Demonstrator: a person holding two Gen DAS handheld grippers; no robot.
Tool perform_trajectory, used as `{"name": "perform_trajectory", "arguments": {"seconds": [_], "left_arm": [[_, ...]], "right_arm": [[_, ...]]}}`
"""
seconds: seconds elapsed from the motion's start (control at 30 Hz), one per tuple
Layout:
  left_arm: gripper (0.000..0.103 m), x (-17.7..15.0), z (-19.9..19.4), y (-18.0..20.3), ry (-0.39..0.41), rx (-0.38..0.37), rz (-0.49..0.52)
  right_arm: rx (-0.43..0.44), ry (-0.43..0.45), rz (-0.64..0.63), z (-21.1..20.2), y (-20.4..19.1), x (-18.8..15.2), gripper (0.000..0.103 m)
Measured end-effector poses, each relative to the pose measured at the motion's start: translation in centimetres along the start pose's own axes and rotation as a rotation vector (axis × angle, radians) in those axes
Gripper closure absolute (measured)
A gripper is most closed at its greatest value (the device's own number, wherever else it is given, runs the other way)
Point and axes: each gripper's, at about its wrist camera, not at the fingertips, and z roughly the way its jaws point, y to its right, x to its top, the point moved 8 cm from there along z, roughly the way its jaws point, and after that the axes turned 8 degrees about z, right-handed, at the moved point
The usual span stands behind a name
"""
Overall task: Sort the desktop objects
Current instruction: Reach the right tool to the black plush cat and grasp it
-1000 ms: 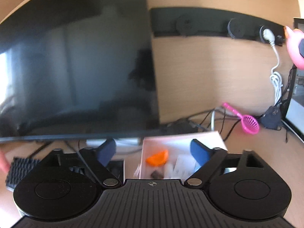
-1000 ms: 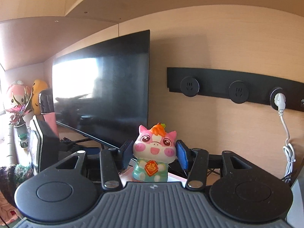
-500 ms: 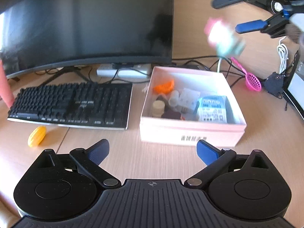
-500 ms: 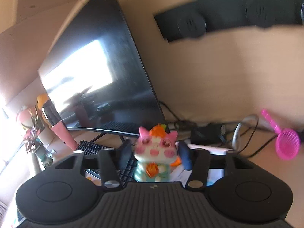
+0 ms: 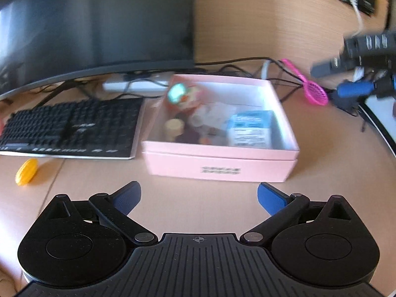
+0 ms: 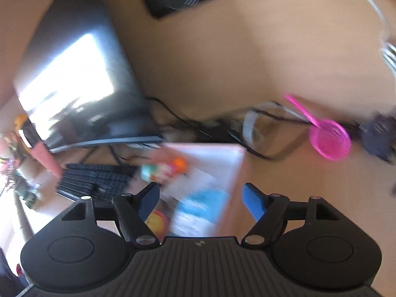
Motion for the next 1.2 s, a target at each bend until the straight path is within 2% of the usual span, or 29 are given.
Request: {"name": "perform_trajectory", "arguments": {"seconds": [0.1,0.2,0.3,0.33,0.4,0.43,0.53,0.57,0.63,0.73,0.77,0.8,0.87,0.97,1.1,1.2], "left_arm": [[0.0,0.5,0.3,2.2,0.0,-0.03,0.03],[0.0,0.7,0.4,3.9,-0.007,-0.045,0.053],[0.0,0.7,0.3,4.9,-0.019,-0.046,0.067],[0.0,0.6,0.2,5.1,-0.027,-0.043,0.07],[0.0,0.5,0.0,5.2,-0.039,-0.031,0.07],[0.0,0.4,-0.1,5.1,-0.044,-0.022,0.066],[0.0,-0.1,-0.8,4.3,-0.06,0.011,0.044],[0.0,-0.4,-1.1,4.0,-0.068,0.022,0.036],[0.0,-1.1,-1.6,3.3,-0.082,0.049,0.023],[0.0,-2.2,-2.1,2.2,-0.105,0.085,-0.004],[0.0,-2.6,-2.1,1.9,-0.11,0.093,-0.013],[0.0,-2.9,-2.2,1.7,-0.113,0.1,-0.022],[0.0,-3.6,-2.2,1.4,-0.112,0.106,-0.035],[0.0,-4.1,-1.9,1.7,-0.1,0.099,-0.012],[0.0,-4.2,-1.5,3.8,-0.072,0.049,0.082],[0.0,-4.2,-1.5,5.8,-0.064,-0.033,0.123]], "right_arm": [[-0.078,0.002,0.008,-0.8,3.8,-1.2,0.025],[-0.196,0.061,-0.016,-1.4,7.9,-1.3,0.024],[-0.411,0.184,-0.094,-1.6,12.2,0.0,0.027],[-0.505,0.225,-0.146,-1.4,13.5,0.6,0.034],[-0.657,0.272,-0.262,-0.3,15.3,1.8,0.037],[-0.698,0.283,-0.305,0.5,16.1,2.5,0.037],[-0.727,0.308,-0.333,3.0,17.7,4.2,0.028],[-0.731,0.317,-0.317,3.7,18.2,4.8,0.024],[-0.737,0.326,-0.268,5.1,19.4,6.0,0.022],[-0.8,0.327,-0.265,6.9,20.7,7.5,0.023],[-0.813,0.314,-0.275,7.3,21.1,7.7,0.035],[-0.819,0.294,-0.278,7.6,21.5,7.7,0.041],[-0.803,0.275,-0.25,7.3,21.6,7.3,0.045],[-0.718,0.286,-0.175,5.0,20.4,6.2,0.047],[-0.508,0.314,-0.076,-0.8,15.9,3.8,0.048],[-0.271,0.225,-0.074,-3.6,11.2,0.2,0.057]]}}
